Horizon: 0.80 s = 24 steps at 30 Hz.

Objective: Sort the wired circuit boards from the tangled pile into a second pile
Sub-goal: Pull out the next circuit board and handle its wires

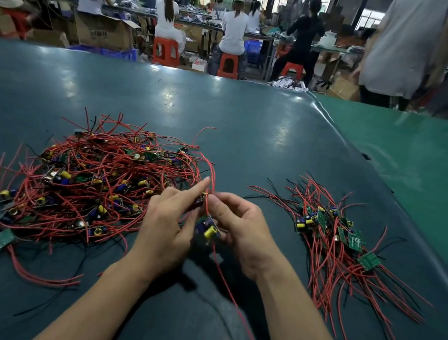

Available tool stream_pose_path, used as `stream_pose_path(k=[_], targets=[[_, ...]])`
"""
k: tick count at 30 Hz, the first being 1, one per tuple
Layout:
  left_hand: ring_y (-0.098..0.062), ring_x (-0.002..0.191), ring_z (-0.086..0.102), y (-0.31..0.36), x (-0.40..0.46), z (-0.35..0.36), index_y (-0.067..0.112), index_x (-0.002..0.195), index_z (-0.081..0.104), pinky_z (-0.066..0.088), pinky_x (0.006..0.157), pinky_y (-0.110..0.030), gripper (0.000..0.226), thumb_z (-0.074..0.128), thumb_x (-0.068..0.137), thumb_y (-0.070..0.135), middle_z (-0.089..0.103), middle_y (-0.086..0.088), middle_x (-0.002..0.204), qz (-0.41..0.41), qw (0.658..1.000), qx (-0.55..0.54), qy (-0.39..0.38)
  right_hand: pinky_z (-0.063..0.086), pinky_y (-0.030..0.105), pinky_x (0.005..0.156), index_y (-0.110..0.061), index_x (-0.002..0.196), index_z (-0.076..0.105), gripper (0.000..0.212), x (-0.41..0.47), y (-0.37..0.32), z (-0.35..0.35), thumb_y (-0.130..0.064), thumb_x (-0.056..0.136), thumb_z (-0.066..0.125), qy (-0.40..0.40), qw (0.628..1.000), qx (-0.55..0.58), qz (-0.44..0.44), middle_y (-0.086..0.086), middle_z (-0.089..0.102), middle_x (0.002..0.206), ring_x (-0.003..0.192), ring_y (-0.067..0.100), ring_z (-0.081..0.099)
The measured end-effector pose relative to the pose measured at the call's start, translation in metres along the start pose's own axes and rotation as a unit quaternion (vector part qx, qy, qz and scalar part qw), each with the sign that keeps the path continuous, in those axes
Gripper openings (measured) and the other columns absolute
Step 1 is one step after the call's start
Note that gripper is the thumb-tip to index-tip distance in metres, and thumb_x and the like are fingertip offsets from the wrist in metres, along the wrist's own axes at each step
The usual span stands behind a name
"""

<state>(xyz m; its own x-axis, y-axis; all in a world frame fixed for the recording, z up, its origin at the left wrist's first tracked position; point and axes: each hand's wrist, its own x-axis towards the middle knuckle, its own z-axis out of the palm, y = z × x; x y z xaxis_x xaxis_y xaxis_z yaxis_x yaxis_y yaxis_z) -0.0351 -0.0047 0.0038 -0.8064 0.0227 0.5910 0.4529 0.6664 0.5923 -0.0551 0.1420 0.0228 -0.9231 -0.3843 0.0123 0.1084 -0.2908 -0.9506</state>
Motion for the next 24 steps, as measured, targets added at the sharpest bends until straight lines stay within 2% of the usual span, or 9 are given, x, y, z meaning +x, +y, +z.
stream_pose_path(k=[3,6,9,11,15,18,21,24], targets=[[-0.024,0.087,0.055,0.0039,-0.0009,-0.0005,0.012,0.131,0.06,0.044,0.085,-0.044,0.047,0.054,0.084,0.018,0.058,0.003,0.091,-0.012,1.0,-0.009,-0.023,0.048,0.018,0.051,-0.014,0.087,0.07,0.018,0.0012,0.0005,0.0018,-0.029,0.077,0.072,0.031,0.999,-0.022,-0.015,-0.002,0.069,0.073,0.056,0.006,0.057],[-0.019,0.084,0.056,0.0076,0.0006,0.0026,0.013,0.12,0.066,0.047,0.08,-0.048,0.033,0.051,0.093,0.025,0.059,0.011,0.091,0.006,1.0,0.008,0.002,0.046,0.02,0.052,-0.016,0.083,0.073,0.005,0.0031,0.0026,0.002,-0.021,0.086,0.072,0.076,0.995,-0.047,-0.043,0.002,0.067,0.075,0.062,0.01,0.057],[-0.026,0.097,0.055,0.0018,0.0017,0.0019,0.011,0.126,0.064,0.046,0.084,-0.051,0.044,0.054,0.089,0.032,0.064,-0.002,0.105,0.01,1.0,0.016,0.015,0.047,0.021,0.051,-0.018,0.084,0.072,0.005,0.0036,0.0034,0.0042,-0.017,0.088,0.07,0.084,0.995,-0.039,-0.047,0.002,0.068,0.078,0.067,0.011,0.06],[-0.026,0.103,0.054,0.0004,0.0008,-0.0001,0.012,0.125,0.065,0.046,0.087,-0.05,0.044,0.059,0.088,0.034,0.063,-0.004,0.111,0.027,0.999,0.006,0.043,0.047,0.021,0.048,-0.015,0.085,0.069,0.005,0.0033,0.0019,0.0061,-0.017,0.089,0.069,0.087,0.995,-0.027,-0.05,0.003,0.067,0.076,0.066,0.011,0.061],[-0.02,0.102,0.059,0.0061,0.0016,-0.0008,0.015,0.119,0.064,0.047,0.088,-0.05,0.035,0.058,0.09,0.032,0.064,0.002,0.108,0.047,0.995,-0.068,0.05,0.046,0.019,0.046,-0.011,0.084,0.063,0.009,0.0013,-0.0004,0.0071,-0.016,0.092,0.066,0.078,0.994,-0.049,-0.057,-0.001,0.065,0.07,0.06,0.008,0.061],[-0.019,0.102,0.061,0.0073,0.0016,-0.0001,0.009,0.114,0.066,0.05,0.089,-0.042,0.03,0.057,0.093,0.029,0.066,0.0,0.106,0.043,0.992,-0.087,0.077,0.044,0.021,0.042,-0.011,0.087,0.062,0.006,0.0009,-0.0038,0.0051,-0.013,0.092,0.065,0.094,0.994,-0.037,-0.047,0.002,0.065,0.074,0.052,0.012,0.06],[-0.015,0.094,0.065,0.0058,0.0018,0.0015,0.009,0.104,0.069,0.052,0.082,-0.038,0.022,0.057,0.096,0.026,0.069,0.0,0.098,0.002,0.989,-0.085,0.121,0.047,0.022,0.041,-0.007,0.092,0.058,0.008,0.0015,-0.0045,0.0033,-0.009,0.091,0.066,0.108,0.993,-0.026,-0.04,0.008,0.064,0.079,0.053,0.018,0.065],[-0.009,0.072,0.062,0.004,0.0023,0.0031,0.01,0.091,0.068,0.05,0.067,-0.031,0.027,0.054,0.097,0.031,0.065,0.005,0.078,-0.06,0.978,-0.121,0.161,0.05,0.024,0.044,-0.007,0.089,0.056,0.01,0.0017,-0.0023,0.0056,-0.008,0.091,0.065,0.089,0.995,-0.031,-0.026,0.011,0.062,0.078,0.053,0.021,0.066]])
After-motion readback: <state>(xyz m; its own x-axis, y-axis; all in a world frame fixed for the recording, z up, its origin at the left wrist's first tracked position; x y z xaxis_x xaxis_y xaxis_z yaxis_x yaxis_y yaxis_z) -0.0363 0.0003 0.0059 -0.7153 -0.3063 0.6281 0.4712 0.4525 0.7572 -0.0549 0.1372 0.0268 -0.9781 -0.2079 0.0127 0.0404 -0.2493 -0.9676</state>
